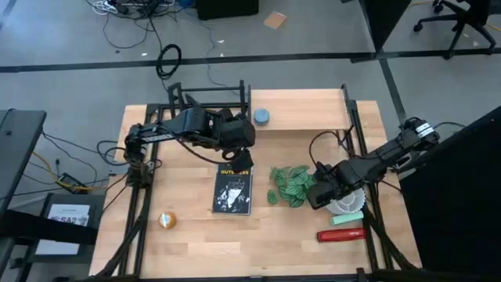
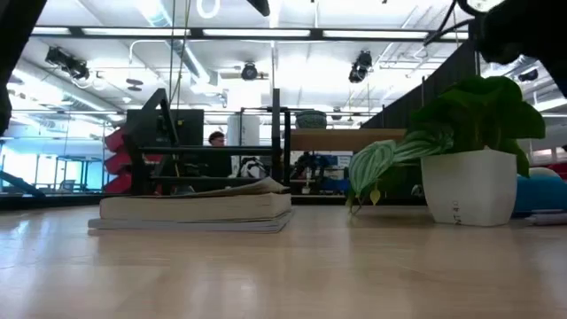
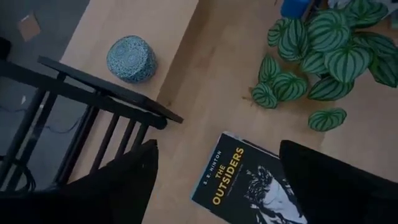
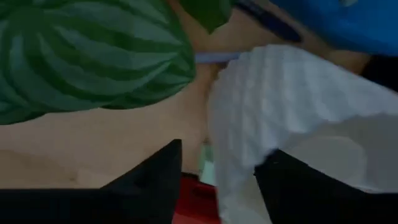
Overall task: Stock shelves
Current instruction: Put the white pen holder on the shelf
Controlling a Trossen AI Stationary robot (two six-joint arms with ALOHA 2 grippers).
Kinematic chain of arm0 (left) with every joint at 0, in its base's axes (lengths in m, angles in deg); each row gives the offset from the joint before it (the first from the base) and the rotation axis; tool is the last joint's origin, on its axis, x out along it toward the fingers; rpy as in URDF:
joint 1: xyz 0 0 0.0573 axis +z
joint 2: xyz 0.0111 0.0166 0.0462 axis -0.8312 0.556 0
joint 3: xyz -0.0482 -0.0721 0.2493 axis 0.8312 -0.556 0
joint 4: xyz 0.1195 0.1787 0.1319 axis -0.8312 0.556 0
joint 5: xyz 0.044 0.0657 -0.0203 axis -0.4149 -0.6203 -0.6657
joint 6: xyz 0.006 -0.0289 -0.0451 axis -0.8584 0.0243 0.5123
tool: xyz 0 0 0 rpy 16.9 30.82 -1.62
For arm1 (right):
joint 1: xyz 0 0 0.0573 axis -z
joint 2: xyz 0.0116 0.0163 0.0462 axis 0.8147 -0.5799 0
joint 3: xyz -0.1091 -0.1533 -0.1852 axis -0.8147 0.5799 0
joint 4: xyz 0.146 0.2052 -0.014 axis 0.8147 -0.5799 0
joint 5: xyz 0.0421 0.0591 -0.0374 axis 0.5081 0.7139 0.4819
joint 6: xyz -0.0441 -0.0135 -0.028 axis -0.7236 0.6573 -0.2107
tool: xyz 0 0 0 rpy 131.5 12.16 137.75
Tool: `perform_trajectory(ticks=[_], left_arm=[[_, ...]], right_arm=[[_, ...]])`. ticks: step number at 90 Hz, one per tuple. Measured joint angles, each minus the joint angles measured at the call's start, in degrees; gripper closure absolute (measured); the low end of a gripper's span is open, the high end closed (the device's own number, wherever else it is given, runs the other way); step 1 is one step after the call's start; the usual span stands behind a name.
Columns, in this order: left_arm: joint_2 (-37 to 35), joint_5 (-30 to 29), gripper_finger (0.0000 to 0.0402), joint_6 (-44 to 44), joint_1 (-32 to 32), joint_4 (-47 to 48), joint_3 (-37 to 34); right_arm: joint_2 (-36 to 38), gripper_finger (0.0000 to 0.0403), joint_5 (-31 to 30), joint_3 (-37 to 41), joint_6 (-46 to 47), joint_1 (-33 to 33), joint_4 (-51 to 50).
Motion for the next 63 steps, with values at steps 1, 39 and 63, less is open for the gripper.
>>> perform_trajectory(ticks=[1, 39, 63], left_arm=[[0.0, 0.0, 0.009, 0.0, 0.0, 0.0, 0.0], [0.0, -0.01, 0.009, -1.51, 0.0, -1.02, 0.0], [0.01, -0.02, 0.009, -1.54, -0.01, -3.22, 0.0]], right_arm=[[0.0, 0.0273, 0.16, 0.2, 0.04, 0.0, 0.1], [3.17, 0.0401, 6.99, -3.14, -0.48, -0.57, -3.14], [3.83, 0.0402, 10.77, -19.56, -4.65, 0.3, -14.0]])
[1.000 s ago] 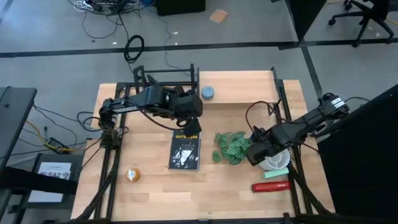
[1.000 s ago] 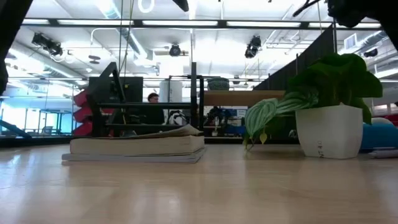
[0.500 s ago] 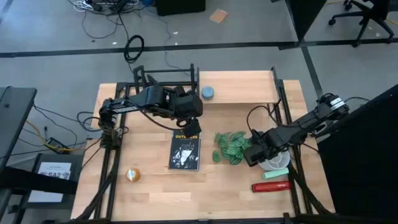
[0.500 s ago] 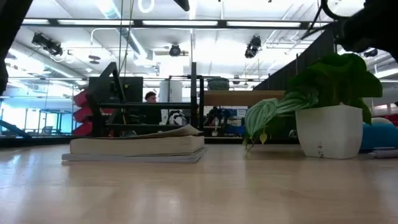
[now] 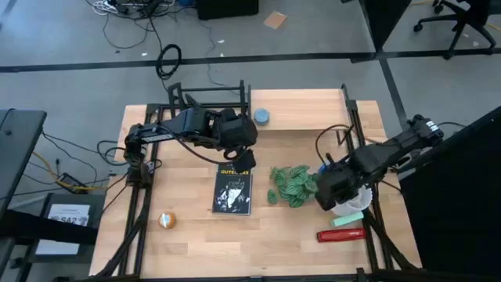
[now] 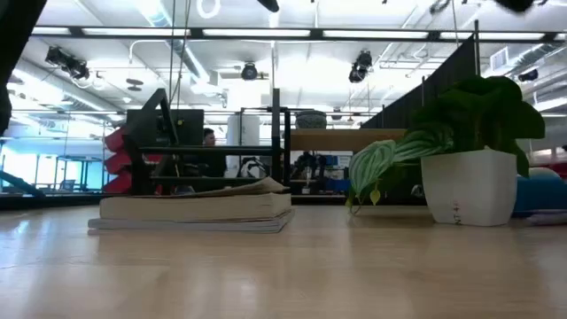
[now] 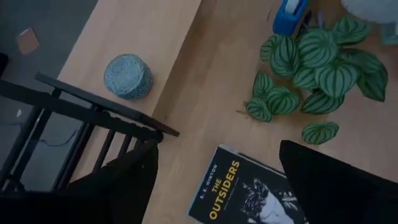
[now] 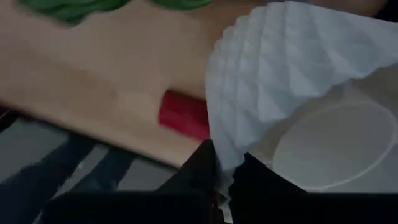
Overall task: Stock shelves
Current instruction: Put the white pen holder on the shelf
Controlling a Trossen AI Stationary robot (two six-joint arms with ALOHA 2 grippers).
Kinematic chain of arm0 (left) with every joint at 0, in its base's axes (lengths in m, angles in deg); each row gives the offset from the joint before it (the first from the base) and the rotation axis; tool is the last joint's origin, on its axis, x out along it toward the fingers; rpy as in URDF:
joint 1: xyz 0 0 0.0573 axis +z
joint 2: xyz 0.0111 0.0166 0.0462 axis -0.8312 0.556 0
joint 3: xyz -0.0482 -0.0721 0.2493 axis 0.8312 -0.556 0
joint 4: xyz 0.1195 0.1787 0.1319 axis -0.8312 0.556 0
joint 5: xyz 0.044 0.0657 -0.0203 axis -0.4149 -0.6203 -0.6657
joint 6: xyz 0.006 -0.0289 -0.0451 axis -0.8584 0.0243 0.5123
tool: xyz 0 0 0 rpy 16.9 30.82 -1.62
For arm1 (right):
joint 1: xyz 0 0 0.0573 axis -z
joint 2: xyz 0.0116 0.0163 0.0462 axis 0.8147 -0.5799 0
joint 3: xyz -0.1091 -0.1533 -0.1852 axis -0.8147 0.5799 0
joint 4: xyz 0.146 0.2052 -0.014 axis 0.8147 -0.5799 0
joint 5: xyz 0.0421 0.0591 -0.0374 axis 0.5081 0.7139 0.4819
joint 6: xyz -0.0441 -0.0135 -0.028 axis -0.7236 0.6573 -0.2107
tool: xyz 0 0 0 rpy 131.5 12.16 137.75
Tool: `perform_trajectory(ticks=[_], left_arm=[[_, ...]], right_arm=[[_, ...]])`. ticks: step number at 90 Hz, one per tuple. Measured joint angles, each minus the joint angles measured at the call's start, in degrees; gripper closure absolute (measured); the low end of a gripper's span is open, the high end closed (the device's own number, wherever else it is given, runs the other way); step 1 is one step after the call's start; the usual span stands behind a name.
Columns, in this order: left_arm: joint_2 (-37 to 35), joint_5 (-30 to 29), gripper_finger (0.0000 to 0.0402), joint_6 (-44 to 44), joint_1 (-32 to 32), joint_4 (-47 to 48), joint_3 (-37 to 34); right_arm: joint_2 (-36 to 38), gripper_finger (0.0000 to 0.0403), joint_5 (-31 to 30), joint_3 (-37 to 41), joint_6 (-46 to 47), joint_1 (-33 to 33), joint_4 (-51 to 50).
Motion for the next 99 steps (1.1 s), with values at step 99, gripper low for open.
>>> perform_trajectory(ticks=[99], left_arm=[[-2.88, -1.17, 0.009, 11.75, -1.87, 1.76, 0.02]], right_arm=[[-25.49, 0.0403, -8.87, -41.65, -74.61, 54.82, -4.36]])
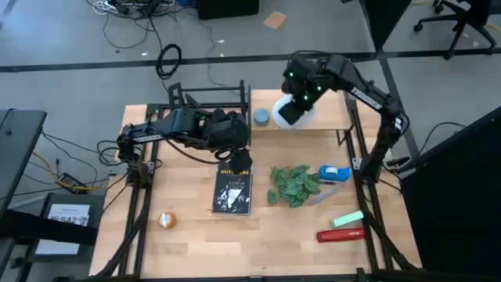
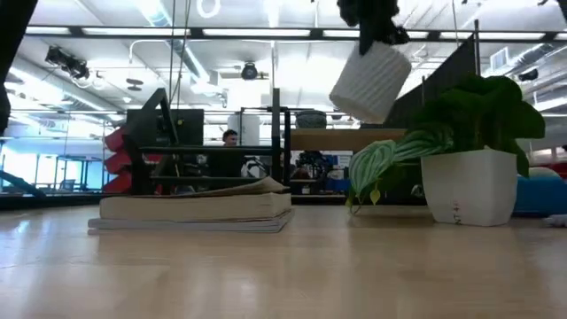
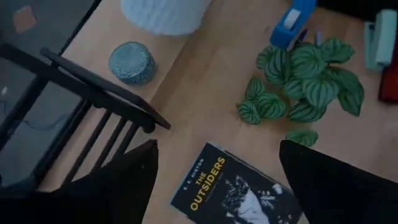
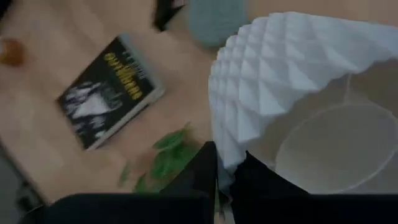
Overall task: Stock shelves
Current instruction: Put the white pen holder on the shelf
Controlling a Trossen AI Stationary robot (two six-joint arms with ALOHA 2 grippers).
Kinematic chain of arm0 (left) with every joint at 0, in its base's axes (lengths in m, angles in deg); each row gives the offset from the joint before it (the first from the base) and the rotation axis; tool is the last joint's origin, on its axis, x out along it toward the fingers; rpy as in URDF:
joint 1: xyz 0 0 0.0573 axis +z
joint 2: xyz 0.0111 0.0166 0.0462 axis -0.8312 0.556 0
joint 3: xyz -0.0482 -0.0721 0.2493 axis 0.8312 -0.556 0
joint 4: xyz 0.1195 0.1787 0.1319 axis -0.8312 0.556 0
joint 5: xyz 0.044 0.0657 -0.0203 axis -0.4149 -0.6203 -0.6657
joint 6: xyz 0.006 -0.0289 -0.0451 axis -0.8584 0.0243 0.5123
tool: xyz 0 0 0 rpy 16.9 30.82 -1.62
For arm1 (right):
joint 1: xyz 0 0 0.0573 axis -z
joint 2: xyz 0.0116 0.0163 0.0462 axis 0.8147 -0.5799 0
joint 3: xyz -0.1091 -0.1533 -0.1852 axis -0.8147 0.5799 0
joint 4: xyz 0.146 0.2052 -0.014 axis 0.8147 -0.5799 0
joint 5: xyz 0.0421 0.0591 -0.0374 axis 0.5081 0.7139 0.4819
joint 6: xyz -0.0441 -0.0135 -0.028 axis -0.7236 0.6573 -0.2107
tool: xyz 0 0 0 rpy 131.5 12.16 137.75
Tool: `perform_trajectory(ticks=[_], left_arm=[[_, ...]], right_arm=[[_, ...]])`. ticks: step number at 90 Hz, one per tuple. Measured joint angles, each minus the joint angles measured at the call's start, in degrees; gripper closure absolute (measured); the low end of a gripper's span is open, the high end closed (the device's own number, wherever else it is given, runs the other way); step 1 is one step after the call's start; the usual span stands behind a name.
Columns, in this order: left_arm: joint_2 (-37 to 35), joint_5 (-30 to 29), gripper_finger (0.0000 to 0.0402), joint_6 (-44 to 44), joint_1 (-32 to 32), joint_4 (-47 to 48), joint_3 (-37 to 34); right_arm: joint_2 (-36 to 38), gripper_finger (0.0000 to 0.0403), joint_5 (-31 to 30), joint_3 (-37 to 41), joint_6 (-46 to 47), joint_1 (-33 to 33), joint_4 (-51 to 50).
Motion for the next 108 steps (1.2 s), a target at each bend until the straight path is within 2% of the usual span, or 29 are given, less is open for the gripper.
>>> perform_trajectory(ticks=[14, 28, 41, 69, 85, 97, 108], left_arm=[[0.02, -0.13, 0.009, 2.59, -0.02, 0.0, 0.0], [0.02, -0.47, 0.009, 3.56, -0.02, 0.01, 0.0], [0.04, -0.44, 0.009, 3.56, -0.02, -0.05, 0.0], [0.04, -0.47, 0.009, 3.42, -0.02, -0.06, 0.0], [0.04, -0.47, 0.009, 3.38, -0.02, -0.05, 0.0], [0.04, -0.47, 0.009, 3.38, -0.02, -0.09, 0.0], [0.04, -0.47, 0.009, 3.35, -0.02, -0.07, 0.0]], right_arm=[[-0.65, 0.0403, -0.84, -0.06, -4.05, 3.07, -0.05], [-0.87, 0.0403, -2.02, 0.1, -6.09, 3.31, 0.03], [-0.87, 0.0403, -6.64, 1.3, -7.97, 2.36, -0.02], [-2.45, 0.0401, -6.23, 1.38, -10.73, 1.03, 0.07], [-3.8, 0.0387, -4.99, 1.4, -11.47, 0.66, 0.29], [-3.76, 0.037, -7.82, 1.42, -11.45, 0.14, 0.18], [-3.68, 0.0347, -7.99, 1.42, -11.45, 0.18, 0.1]])
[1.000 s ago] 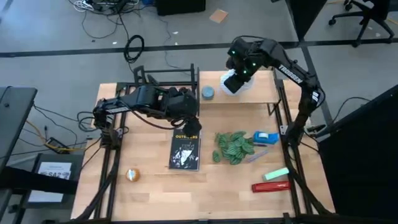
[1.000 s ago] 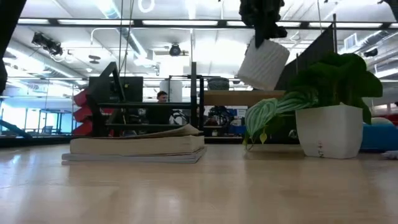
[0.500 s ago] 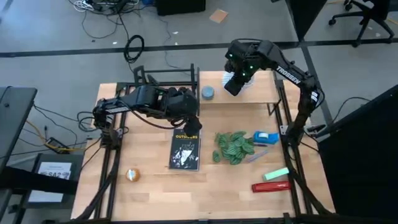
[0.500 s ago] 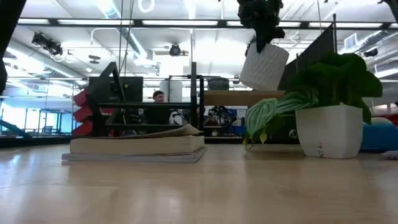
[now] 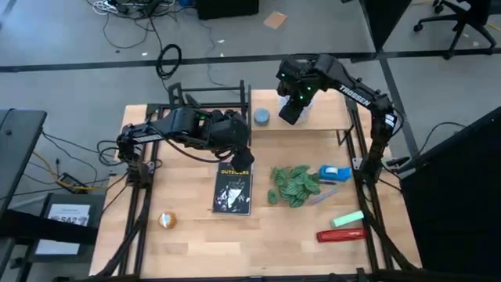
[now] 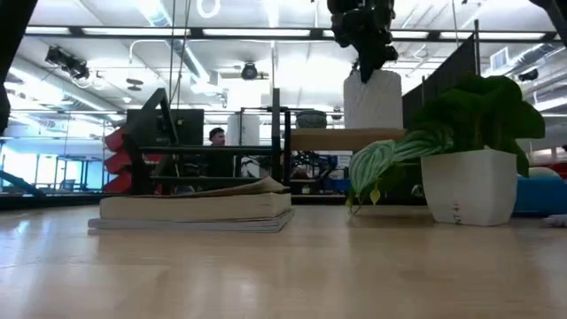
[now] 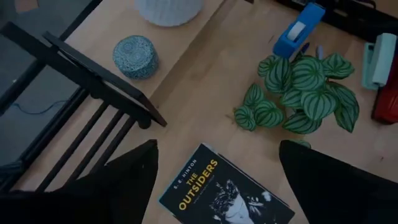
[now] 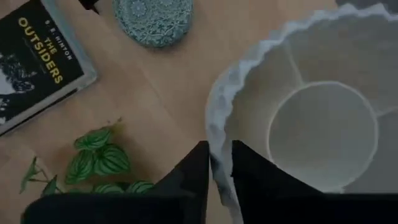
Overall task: Stock shelves
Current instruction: Put the white pen holder on the shelf, then put the flower pot on the shelf
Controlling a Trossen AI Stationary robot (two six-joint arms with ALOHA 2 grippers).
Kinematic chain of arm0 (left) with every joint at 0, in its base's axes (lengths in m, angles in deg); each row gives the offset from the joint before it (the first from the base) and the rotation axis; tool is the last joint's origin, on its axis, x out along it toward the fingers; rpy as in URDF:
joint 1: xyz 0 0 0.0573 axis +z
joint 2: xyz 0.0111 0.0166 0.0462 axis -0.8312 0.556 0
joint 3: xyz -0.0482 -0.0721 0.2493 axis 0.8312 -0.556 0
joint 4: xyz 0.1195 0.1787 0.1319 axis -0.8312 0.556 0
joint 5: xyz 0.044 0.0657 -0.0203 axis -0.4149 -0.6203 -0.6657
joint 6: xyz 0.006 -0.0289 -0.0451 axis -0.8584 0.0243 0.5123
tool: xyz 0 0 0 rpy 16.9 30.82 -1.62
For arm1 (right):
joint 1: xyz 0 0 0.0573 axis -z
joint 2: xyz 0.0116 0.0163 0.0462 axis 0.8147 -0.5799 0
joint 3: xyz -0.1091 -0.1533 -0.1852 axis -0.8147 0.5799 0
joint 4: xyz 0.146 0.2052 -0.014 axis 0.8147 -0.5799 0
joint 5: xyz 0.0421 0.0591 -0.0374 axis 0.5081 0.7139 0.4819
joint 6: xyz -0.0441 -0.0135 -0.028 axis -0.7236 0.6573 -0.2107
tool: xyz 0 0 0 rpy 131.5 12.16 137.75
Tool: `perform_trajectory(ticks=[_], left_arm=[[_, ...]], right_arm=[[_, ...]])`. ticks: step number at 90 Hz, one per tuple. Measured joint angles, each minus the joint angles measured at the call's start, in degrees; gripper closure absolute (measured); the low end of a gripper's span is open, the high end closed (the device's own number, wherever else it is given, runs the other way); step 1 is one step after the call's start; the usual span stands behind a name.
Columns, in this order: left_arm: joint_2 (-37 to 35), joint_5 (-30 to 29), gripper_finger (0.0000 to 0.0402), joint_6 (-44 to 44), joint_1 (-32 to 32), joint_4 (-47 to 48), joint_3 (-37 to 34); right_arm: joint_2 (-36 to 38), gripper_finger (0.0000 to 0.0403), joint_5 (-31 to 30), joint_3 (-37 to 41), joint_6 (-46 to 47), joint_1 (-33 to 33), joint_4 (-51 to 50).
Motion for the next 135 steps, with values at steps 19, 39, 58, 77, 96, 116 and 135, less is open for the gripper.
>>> perform_trajectory(ticks=[19, 39, 58, 77, 96, 116, 135], left_arm=[[0.0, 0.0, 0.009, 0.01, 0.0, 0.0, 0.0], [0.0, 0.0, 0.009, 0.01, 0.0, 0.02, 0.0], [0.0, -0.02, 0.009, 0.01, 0.0, 0.02, 0.0], [0.0, -0.02, 0.009, 0.01, 0.0, 0.02, 0.0], [0.0, -0.03, 0.009, -0.01, 0.01, -0.04, 0.0], [0.0, -0.02, 0.009, -0.29, -0.02, 0.0, 0.0], [0.0, -0.2, 0.009, -2.63, -0.42, 0.0, 0.0]], right_arm=[[0.1, 0.0294, 0.0, 0.0, 0.02, 0.0, -0.02], [0.12, 0.0243, -0.94, 0.0, -0.21, 0.26, 0.55], [0.12, 0.0238, -1.0, -0.2, -0.39, 0.9, 4.46], [0.42, 0.0243, -1.0, -4.67, 0.02, 0.58, 3.19], [1.94, 0.0241, -1.04, -14.45, 0.79, -0.07, -0.11], [11.65, 0.0248, 0.56, -14.82, 5.6, -5.9, 0.56], [18.91, 0.025, 0.64, -14.78, 13.0, -19.04, -0.03]])
